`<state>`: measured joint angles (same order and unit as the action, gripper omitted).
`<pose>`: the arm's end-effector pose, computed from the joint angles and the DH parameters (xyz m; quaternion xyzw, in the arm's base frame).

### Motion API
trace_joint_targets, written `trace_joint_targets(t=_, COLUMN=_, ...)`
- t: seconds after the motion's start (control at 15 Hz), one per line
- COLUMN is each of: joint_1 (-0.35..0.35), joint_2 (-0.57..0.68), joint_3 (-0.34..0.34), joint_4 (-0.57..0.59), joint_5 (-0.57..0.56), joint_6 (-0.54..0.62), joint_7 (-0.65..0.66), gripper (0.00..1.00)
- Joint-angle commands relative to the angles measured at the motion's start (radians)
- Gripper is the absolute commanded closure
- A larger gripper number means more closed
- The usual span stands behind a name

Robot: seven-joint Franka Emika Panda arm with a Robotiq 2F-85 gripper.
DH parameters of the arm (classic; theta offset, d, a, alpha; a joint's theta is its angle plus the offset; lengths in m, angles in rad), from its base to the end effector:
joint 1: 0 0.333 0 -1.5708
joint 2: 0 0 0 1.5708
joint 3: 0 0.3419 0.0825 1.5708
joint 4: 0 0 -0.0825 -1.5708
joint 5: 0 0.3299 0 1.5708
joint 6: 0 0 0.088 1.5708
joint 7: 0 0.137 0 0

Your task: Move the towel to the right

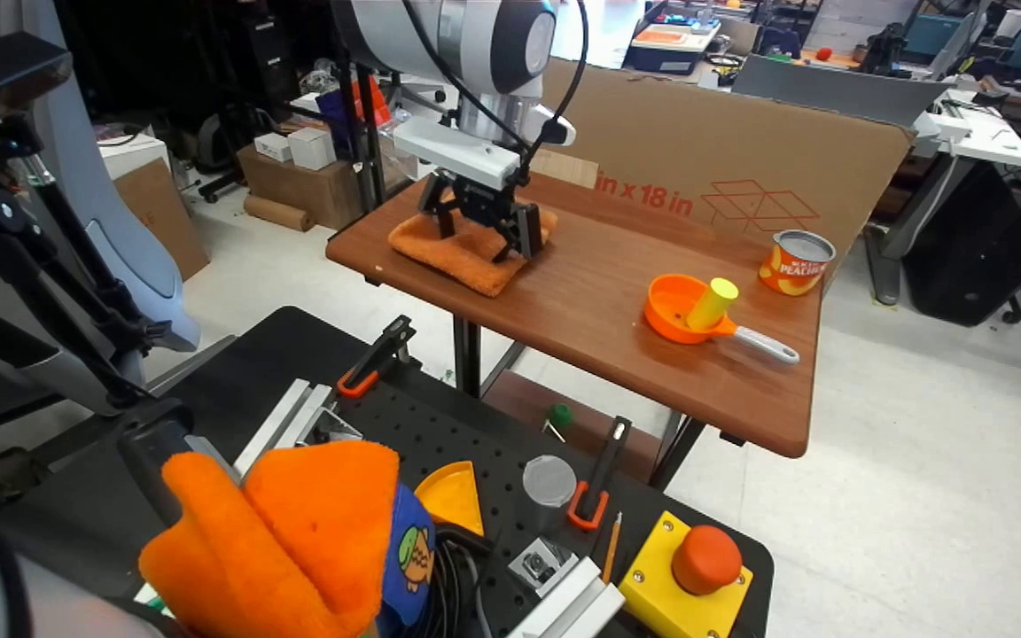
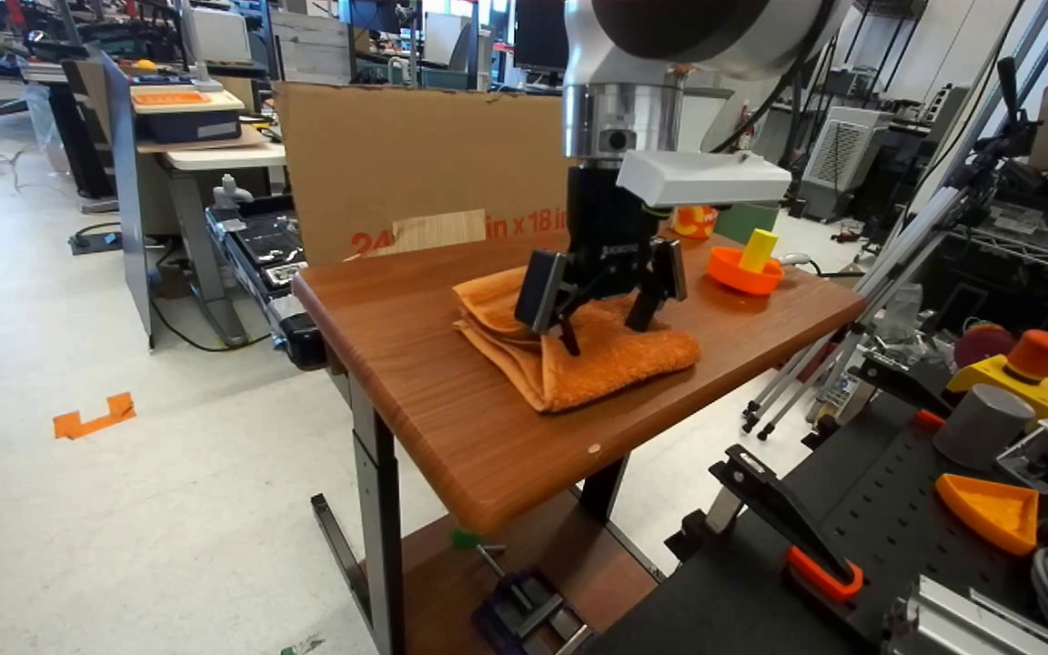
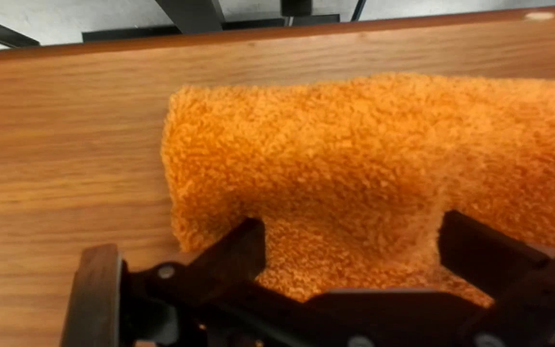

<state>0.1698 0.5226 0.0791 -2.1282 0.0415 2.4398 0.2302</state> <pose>0.5114 0.1312 0.1845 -0.9939 0.0110 0.1093 0.0061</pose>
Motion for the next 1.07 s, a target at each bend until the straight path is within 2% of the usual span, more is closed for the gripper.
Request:
trace_joint_targets(t=0.0, joint_1=0.023, joint_2=0.051, joint_3=-0.096, joint_4=0.063, joint_5=-0.073, joint_6=-0.099, joint_7=0.100, gripper=0.00)
trace_joint_targets(t=0.27, joint_1=0.027, joint_2=0.045, joint_3=-0.136, joint_4=0.064, joint_5=-0.134, joint_6=-0.138, joint_7=0.125, gripper=0.00)
trace_joint_targets(t=0.67, joint_1=0.094, joint_2=-0.003, joint_3=-0.182, joint_4=0.030, joint_5=-0.312, joint_6=-0.117, joint_7=0.233, gripper=0.00)
trace_joint_targets(t=0.8, joint_1=0.097, joint_2=-0.032, joint_3=-0.165, joint_4=0.010, joint_5=-0.321, joint_6=-0.104, joint_7=0.241, gripper=0.00)
trace_joint_targets(t=0.87, joint_1=0.073, joint_2=0.004, joint_3=-0.152, joint_4=0.039, joint_5=-0.293, joint_6=-0.110, joint_7=0.217, gripper=0.00)
trace_joint_targets(t=1.0, joint_1=0.081, joint_2=-0.007, joint_3=-0.150, joint_4=0.036, joint_5=-0.297, joint_6=-0.110, joint_7=0.223, gripper=0.00)
